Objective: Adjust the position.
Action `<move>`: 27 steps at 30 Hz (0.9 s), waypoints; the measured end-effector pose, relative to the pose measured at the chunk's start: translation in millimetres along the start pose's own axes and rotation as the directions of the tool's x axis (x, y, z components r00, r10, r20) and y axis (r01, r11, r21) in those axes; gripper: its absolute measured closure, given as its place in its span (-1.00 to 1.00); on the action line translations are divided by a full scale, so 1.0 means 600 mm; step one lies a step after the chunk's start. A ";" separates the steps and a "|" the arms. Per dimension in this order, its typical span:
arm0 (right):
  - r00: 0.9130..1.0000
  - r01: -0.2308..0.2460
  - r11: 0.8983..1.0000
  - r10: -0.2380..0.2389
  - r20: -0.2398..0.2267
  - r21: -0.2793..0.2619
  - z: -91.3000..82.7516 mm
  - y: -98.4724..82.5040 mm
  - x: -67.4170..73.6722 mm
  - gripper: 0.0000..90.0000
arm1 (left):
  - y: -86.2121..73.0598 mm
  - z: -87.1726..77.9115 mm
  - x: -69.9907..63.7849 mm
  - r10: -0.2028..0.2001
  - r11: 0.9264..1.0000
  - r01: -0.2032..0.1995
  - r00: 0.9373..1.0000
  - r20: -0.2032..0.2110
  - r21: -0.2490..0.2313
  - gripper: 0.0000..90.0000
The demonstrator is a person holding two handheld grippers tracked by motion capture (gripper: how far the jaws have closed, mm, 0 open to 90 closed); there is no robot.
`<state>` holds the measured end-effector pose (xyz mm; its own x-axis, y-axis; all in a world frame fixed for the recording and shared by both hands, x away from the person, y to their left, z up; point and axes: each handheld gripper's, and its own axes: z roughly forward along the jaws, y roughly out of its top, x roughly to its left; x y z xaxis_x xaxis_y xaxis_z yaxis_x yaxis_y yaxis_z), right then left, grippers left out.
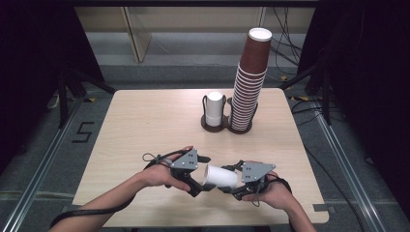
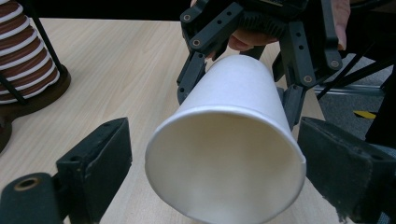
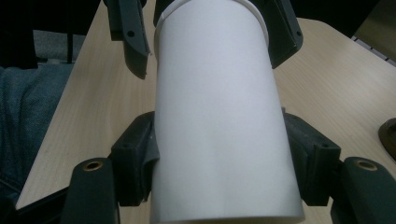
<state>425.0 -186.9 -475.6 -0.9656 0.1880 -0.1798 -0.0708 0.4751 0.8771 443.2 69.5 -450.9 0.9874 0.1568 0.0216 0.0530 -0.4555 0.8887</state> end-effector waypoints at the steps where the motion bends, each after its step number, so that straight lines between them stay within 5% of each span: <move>1: 1.000 0.003 1.000 -0.003 0.000 -0.002 0.000 0.000 0.000 -0.22 | 0.000 0.000 0.000 0.000 1.000 0.000 1.000 0.000 0.000 -0.75; 27: 1.000 0.012 1.000 -0.012 0.002 -0.014 -0.003 0.003 -0.001 -0.22 | -0.008 0.006 0.006 0.004 0.999 -0.005 1.000 0.023 0.053 -0.66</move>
<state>424.9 -187.8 -473.0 -0.9641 0.1843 -0.1913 -0.0860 0.4649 0.8812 447.2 69.1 -456.7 0.9908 0.1346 0.0143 0.0558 -0.5022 0.8629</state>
